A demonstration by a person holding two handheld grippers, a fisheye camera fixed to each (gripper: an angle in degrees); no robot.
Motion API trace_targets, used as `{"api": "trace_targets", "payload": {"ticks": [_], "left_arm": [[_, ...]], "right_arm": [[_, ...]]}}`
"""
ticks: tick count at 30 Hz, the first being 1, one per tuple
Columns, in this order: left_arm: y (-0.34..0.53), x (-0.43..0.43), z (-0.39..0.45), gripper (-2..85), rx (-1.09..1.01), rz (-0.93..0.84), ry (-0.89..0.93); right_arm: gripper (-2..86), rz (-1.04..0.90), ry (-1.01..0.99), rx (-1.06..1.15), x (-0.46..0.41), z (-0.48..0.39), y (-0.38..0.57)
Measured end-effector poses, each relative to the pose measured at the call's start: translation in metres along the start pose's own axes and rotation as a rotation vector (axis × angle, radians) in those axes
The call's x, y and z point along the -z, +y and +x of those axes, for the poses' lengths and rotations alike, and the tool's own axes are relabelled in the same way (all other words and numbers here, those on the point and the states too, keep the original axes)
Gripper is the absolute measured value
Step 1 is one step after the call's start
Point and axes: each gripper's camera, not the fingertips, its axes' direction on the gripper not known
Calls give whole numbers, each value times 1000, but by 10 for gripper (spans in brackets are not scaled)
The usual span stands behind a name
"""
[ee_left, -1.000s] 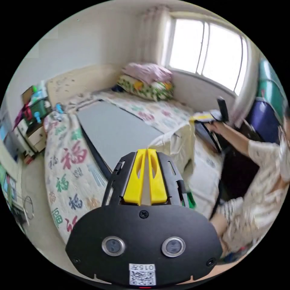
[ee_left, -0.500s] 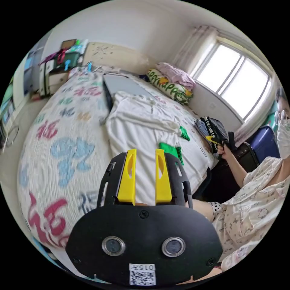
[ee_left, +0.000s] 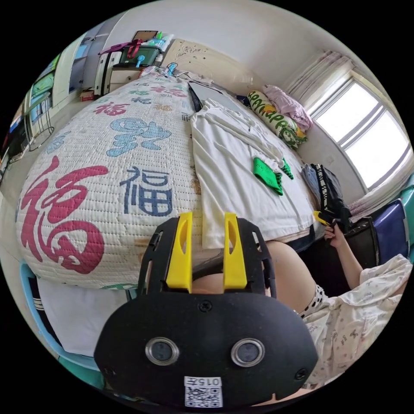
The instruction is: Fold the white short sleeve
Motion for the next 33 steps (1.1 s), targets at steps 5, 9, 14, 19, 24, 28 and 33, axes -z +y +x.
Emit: {"api": "trace_targets", "payload": {"ticks": [5,9,14,19,24,28,33], "left_arm": [[-7,-7,31,68,-32,-54,-64],[-10,-15,55,37,-54,-90,-92],[-17,-18,69,12,4,-111,-88],[-13,1,93,3,35,-33,-117],[-6,45,121,1,38,74,-144],[-2,59,138,0,37,64,-157],[-2,45,155,-6,40,-14,-215]], "right_arm": [[66,-32,-23,35,14,6,-16],[23,-28,-69,33,30,17,-19],[7,-20,-66,56,48,27,-15],[3,23,-63,57,70,28,-3],[1,52,-58,104,96,21,14],[3,38,-13,157,103,13,27],[15,14,71,136,101,19,38]]}}
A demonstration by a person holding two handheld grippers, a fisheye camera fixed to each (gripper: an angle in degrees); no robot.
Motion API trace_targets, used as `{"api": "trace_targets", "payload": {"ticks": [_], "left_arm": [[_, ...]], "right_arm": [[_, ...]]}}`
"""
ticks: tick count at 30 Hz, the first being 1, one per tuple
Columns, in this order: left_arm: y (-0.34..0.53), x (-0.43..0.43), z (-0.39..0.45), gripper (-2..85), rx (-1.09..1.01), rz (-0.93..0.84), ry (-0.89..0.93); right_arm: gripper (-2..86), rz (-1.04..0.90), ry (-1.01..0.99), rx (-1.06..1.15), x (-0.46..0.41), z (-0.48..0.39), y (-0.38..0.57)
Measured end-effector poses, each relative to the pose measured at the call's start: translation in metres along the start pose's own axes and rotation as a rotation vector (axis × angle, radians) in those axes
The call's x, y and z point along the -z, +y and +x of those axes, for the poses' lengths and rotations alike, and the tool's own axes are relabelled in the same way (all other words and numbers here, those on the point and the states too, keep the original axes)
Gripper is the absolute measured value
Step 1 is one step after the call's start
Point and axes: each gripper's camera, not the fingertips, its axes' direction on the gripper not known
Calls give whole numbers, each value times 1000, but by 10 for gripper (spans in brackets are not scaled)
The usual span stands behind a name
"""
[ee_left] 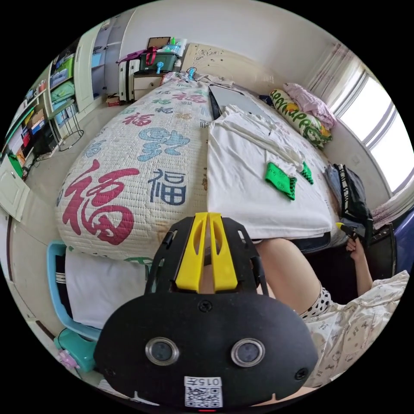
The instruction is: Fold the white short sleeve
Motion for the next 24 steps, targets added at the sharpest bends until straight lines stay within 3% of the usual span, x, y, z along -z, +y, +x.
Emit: {"api": "trace_targets", "payload": {"ticks": [4,7,10,16,19,24], "left_arm": [[-7,17,10,-7,-23,-9,-76],[-12,47,25,-7,-69,124,-44],[-25,83,72,-7,-170,343,45],[-77,70,178,-1,-374,500,262],[-107,36,222,13,-456,493,363],[-153,-64,296,100,-550,296,590]], "right_arm": [[41,102,-4,17,30,12,0],[56,164,-3,22,41,16,-29],[65,192,-85,6,30,15,-74],[85,116,-300,-66,-44,-1,-157],[110,76,-306,-196,-89,2,-178],[104,69,-338,-334,-130,14,-198]]}}
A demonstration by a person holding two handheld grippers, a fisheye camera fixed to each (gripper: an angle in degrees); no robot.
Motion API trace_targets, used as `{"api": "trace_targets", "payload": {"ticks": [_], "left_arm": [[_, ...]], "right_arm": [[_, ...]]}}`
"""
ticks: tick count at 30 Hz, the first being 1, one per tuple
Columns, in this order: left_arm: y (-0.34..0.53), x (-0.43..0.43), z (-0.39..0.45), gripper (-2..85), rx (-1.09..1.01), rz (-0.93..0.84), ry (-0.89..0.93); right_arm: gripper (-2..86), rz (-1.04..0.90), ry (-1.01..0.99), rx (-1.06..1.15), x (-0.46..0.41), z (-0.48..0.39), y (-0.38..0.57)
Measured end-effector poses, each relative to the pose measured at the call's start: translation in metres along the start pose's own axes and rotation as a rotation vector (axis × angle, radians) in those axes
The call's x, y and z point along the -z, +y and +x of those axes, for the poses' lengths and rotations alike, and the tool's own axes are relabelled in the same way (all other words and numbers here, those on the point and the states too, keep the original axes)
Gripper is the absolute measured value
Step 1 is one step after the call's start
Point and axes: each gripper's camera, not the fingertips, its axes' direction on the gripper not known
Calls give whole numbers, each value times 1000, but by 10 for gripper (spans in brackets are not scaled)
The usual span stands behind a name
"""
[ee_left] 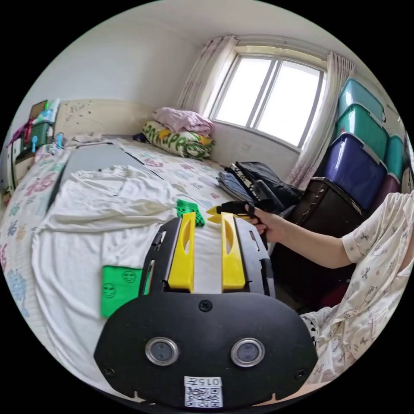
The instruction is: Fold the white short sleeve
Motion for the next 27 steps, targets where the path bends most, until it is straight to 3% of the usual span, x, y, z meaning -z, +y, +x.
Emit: {"api": "trace_targets", "payload": {"ticks": [4,9,18,24,27], "left_arm": [[26,-23,-6,123,37,11,24],[24,5,-13,141,71,115,-40],[46,43,-61,162,292,284,54],[35,68,-32,176,230,303,-135],[34,78,-18,179,241,326,-235]], "right_arm": [[75,-30,57,-5,-22,3,-12],[25,-21,97,0,-36,-4,-15],[5,70,165,361,-59,-141,26],[1,-131,135,675,-159,-229,82],[6,-157,253,770,-191,-238,105]]}}
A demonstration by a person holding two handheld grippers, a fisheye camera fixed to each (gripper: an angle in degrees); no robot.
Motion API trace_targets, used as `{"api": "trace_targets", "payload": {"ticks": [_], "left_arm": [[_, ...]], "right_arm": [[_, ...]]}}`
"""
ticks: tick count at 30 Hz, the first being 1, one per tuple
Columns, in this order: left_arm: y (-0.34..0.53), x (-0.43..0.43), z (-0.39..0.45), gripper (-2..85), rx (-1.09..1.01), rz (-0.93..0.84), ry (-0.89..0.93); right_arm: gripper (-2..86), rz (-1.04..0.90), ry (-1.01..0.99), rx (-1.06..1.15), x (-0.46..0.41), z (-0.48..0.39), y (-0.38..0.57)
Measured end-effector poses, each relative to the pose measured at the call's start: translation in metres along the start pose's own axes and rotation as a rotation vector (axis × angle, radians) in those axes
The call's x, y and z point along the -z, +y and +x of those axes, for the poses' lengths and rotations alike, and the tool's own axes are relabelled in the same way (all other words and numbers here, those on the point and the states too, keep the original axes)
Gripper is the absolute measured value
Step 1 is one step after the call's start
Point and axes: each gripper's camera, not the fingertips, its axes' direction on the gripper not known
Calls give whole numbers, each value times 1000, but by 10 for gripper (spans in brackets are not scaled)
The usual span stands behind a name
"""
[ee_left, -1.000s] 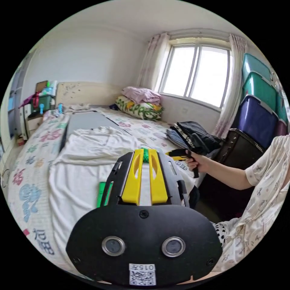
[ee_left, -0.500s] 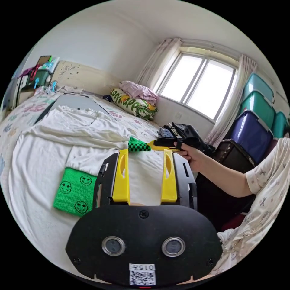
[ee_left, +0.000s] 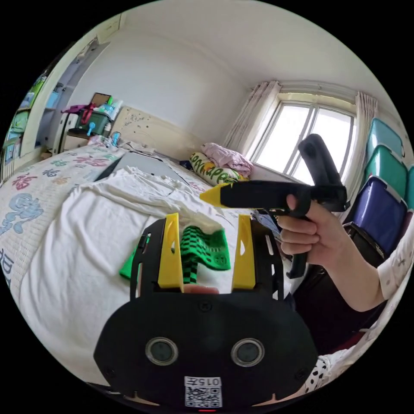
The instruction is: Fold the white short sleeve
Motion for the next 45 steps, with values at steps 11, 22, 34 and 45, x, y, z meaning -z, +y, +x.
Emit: {"api": "trace_targets", "payload": {"ticks": [11,22,34,45], "left_arm": [[-23,-18,34,154,-62,-113,26],[-32,4,56,170,-65,6,80],[-43,-22,124,164,-261,-62,34],[-52,-58,148,163,-311,-135,-40]], "right_arm": [[69,68,6,-362,8,139,101],[79,-43,-147,-424,-35,207,137],[8,73,-206,-515,22,290,139],[9,101,-306,-385,6,269,120]]}}
